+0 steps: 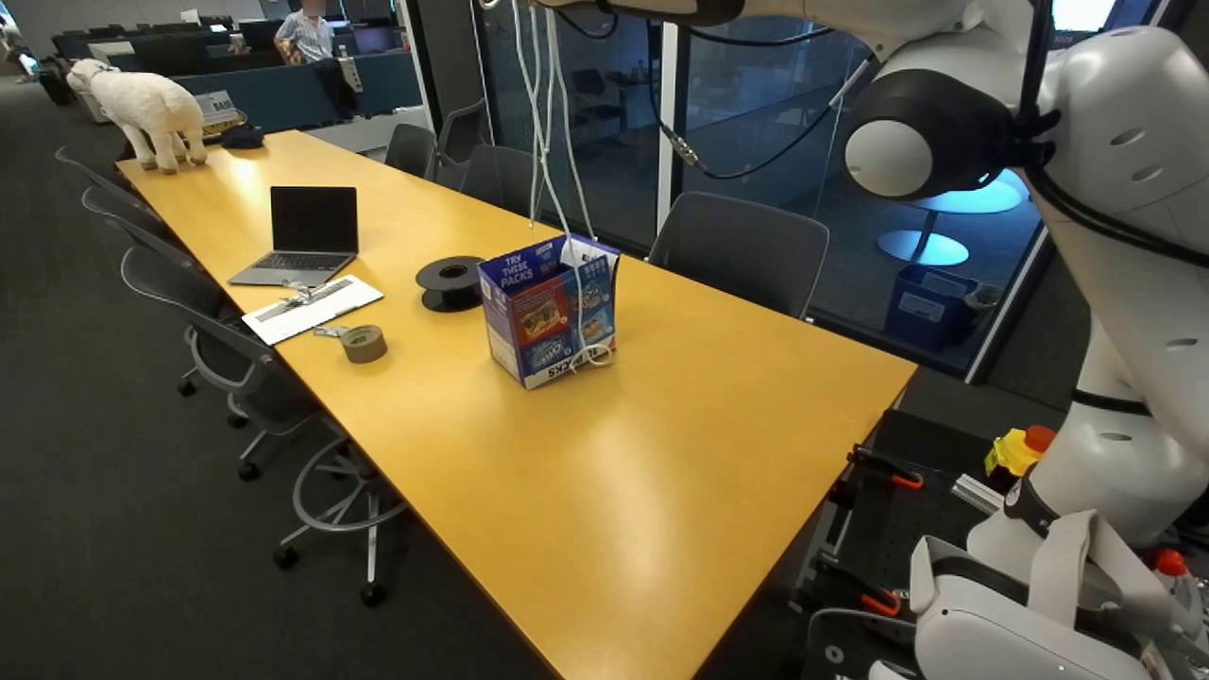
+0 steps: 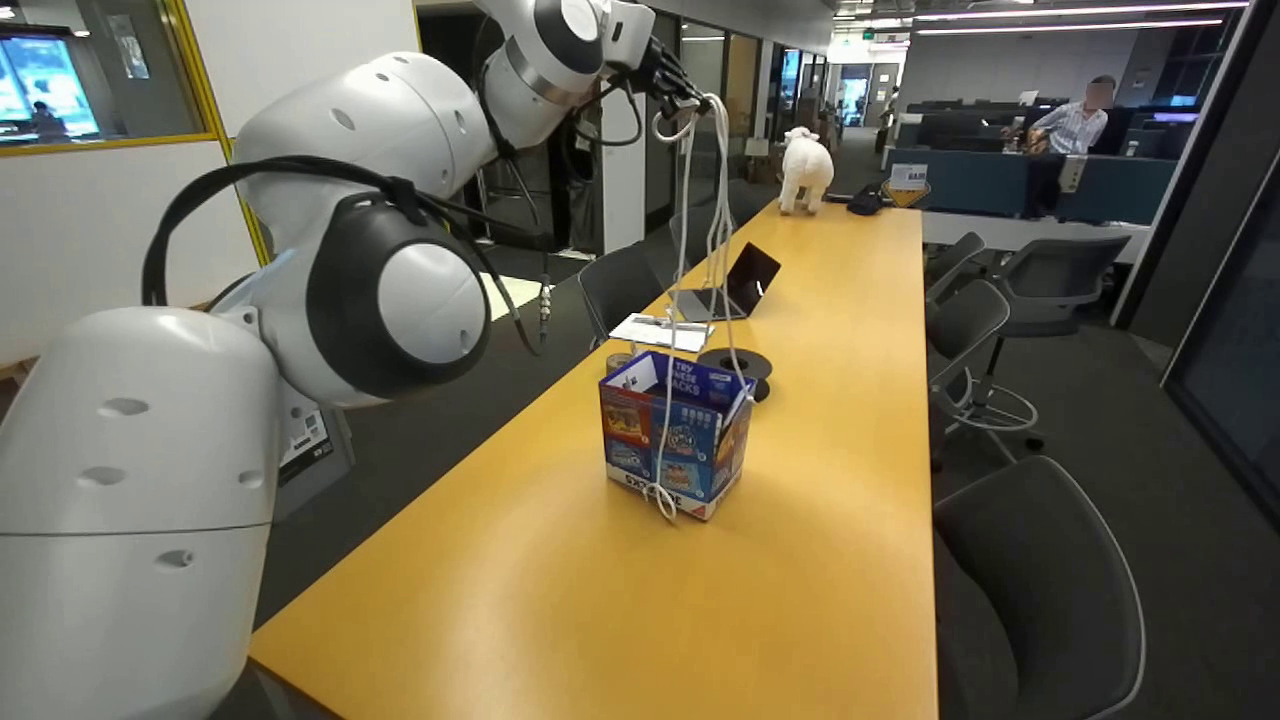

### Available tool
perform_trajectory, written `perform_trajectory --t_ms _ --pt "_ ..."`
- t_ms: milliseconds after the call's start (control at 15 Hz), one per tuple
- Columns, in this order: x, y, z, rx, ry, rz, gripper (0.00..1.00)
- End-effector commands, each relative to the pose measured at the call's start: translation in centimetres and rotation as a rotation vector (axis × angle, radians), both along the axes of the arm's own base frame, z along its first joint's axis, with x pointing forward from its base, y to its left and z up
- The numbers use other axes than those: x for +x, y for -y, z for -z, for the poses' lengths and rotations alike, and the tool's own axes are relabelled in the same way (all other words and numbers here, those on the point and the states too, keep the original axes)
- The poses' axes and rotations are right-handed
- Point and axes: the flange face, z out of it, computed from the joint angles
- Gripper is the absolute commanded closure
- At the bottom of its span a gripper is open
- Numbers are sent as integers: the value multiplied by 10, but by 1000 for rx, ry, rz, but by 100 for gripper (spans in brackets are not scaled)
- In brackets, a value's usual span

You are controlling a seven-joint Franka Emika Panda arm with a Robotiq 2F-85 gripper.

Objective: Pick up the ropes from the table and put them in the box

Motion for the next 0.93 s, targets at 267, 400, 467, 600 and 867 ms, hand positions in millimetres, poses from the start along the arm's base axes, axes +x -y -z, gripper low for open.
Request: perform_trajectory --t_ms 267,400,467,600,867 --pt "-4 -29 -15 -72 56 15 92" --pt "-3 -28 -13 -76 50 22 93" --pt "-3 -32 -13 -74 52 20 92" --pt "-3 -36 -12 -90 54 29 92" --pt "7 -34 7 -88 23 23 92"
